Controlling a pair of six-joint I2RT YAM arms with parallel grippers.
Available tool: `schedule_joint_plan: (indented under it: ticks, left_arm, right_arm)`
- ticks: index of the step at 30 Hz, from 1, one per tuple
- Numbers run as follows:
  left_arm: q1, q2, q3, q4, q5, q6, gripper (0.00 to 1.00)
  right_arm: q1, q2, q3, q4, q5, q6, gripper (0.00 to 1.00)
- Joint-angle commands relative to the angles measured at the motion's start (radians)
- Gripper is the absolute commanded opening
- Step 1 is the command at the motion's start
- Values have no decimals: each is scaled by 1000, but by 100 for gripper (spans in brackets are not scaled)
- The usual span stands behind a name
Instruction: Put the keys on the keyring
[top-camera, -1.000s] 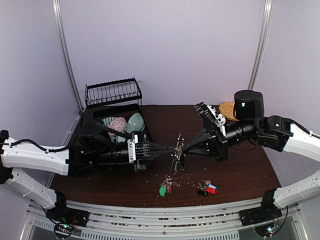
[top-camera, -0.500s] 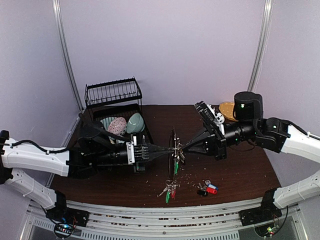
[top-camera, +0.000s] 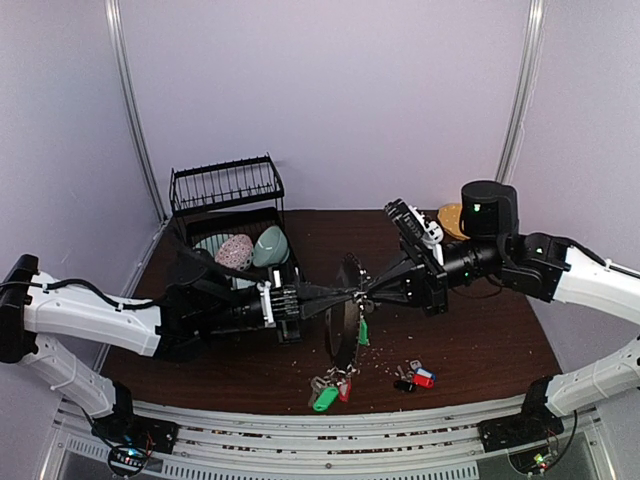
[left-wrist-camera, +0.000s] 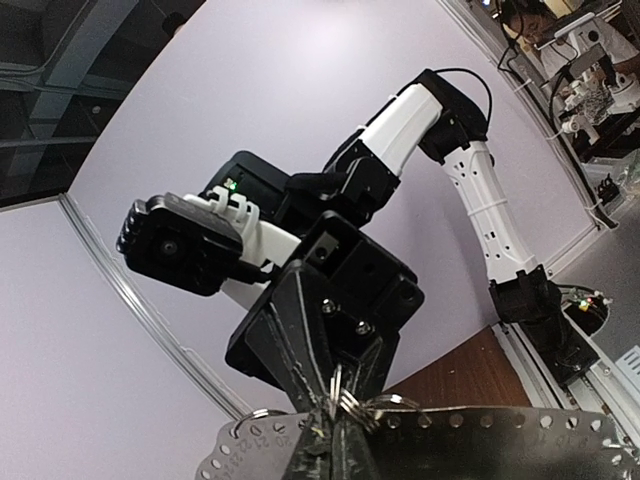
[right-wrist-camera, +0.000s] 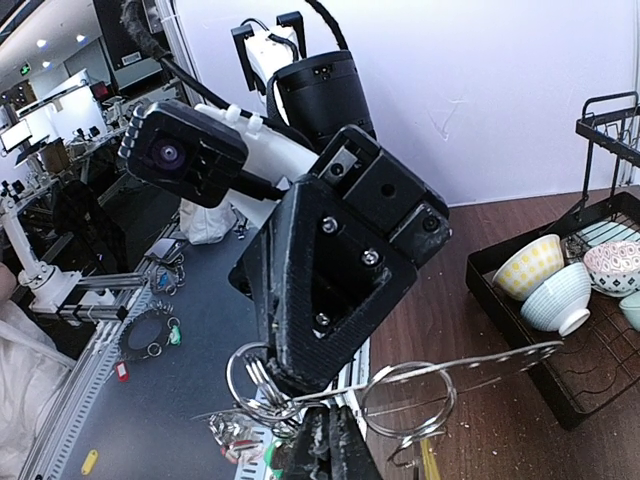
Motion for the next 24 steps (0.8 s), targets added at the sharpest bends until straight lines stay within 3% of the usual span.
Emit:
schedule_joint_plan:
  ticks: [1, 4, 6, 12, 24]
  left_arm:
    - [-10, 0, -1, 139, 8, -36, 0]
    - [-9, -11, -14, 132, -12, -36, 0]
    - [-8, -13, -21, 134, -14, -44, 0]
    - [-8, -11, -30, 162, -20, -55, 0]
    - [-8, -8, -25, 167, -48, -60, 0]
  right_arm:
    - [3, -22, 18, 8, 72, -8, 8]
    - [2, -72, -2, -14, 147, -24, 23]
    - [2, -107, -11, -31, 207, -36, 28]
    - [3, -146, -14, -44, 259, -81, 34]
    - [44, -88, -15, 67, 107, -127, 35]
